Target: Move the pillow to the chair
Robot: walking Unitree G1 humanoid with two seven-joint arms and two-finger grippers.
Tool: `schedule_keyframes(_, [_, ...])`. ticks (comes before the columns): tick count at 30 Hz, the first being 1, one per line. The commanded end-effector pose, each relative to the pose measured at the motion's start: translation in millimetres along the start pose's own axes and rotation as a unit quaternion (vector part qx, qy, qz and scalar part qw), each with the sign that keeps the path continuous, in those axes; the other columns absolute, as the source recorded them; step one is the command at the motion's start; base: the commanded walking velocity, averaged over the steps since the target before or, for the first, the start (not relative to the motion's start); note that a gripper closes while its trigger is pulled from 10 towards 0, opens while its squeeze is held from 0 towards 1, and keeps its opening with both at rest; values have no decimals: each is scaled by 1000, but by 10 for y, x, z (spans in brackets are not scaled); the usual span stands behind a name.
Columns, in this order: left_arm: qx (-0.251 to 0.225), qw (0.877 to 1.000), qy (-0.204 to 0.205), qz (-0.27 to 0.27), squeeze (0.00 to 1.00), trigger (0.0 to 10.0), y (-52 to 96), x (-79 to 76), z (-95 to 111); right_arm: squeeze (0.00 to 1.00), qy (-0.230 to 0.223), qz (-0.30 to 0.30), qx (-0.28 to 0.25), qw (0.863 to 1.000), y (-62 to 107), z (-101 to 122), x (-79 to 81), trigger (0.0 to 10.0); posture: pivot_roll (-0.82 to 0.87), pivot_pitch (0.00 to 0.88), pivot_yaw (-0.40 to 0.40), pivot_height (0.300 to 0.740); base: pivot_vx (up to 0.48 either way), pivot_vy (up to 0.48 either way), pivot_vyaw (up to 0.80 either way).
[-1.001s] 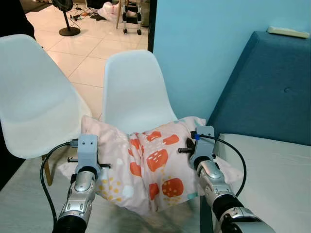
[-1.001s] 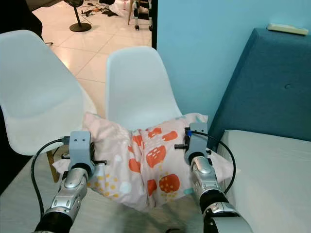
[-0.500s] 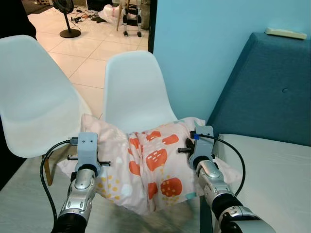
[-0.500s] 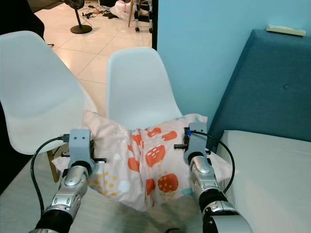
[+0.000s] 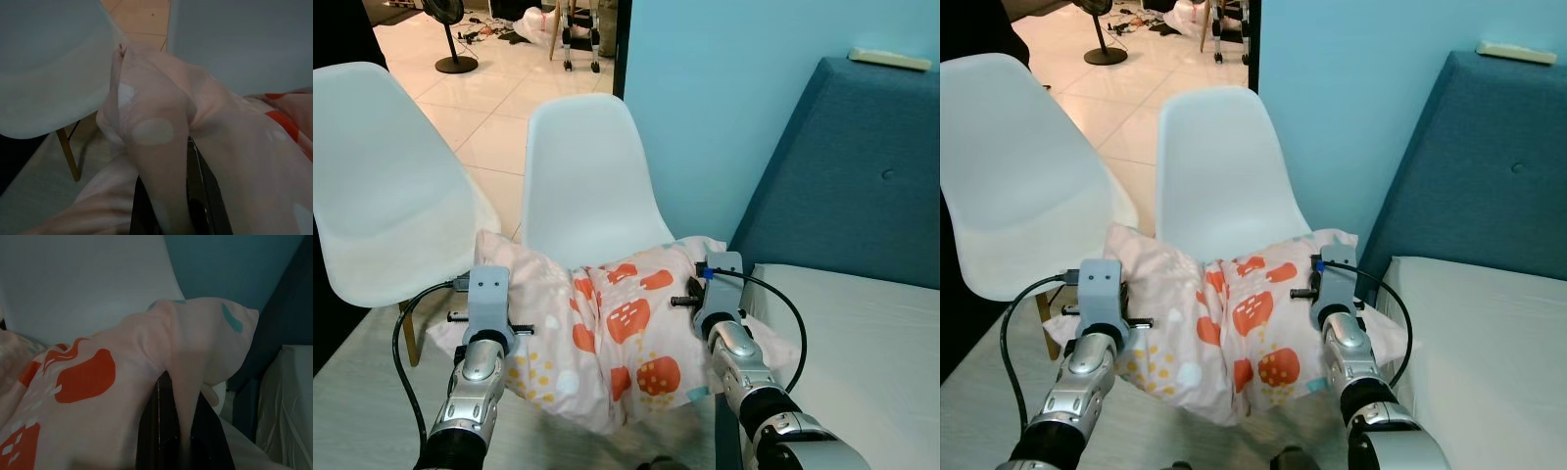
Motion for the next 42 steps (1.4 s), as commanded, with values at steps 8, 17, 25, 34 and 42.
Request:
schedule_keyframes(8, [-13,1000,-13,-8,0,10000,-17,-31,72,0,14,9,-5,1000,-17,41,55,10000,2,118,-75,627,0,0,0])
schedule_keyframes(17, [-14,1000,-15,-10,0,10000,-20,-45,80,0,14,7,-4,1000,-13,31,52,10000,3,124,-74,627,0,0,0])
schedule_keyframes(25, [-25,1000,-15,-8,0,10000,-48,-19,163,0,12,9,-7,1000,-16,47,66,10000,9,136,-72,627,0,0,0])
schedule_keyframes(34, [-56,998,-25,13,0,10000,-232,175,470,0,14,20,-47,999,-149,435,85,10000,2,244,-103,627,0,0,0])
schedule_keyframes(42, [-94,995,-29,3,0,10000,-368,255,836,0,9,12,-85,996,-233,780,29,10000,19,292,-106,627,0,0,0])
Point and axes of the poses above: a point about 5 cm out from each wrist's last joint towards the gripper, its own y axis pointing back from the gripper into the wrist, its own z axis along the axis of the wrist's last joint, x = y × z, the point moved 6 cm from there along -y, pointing out of the wrist towards the gripper, and after that the axes turned 1 degree about y, right-handed, at the moved point
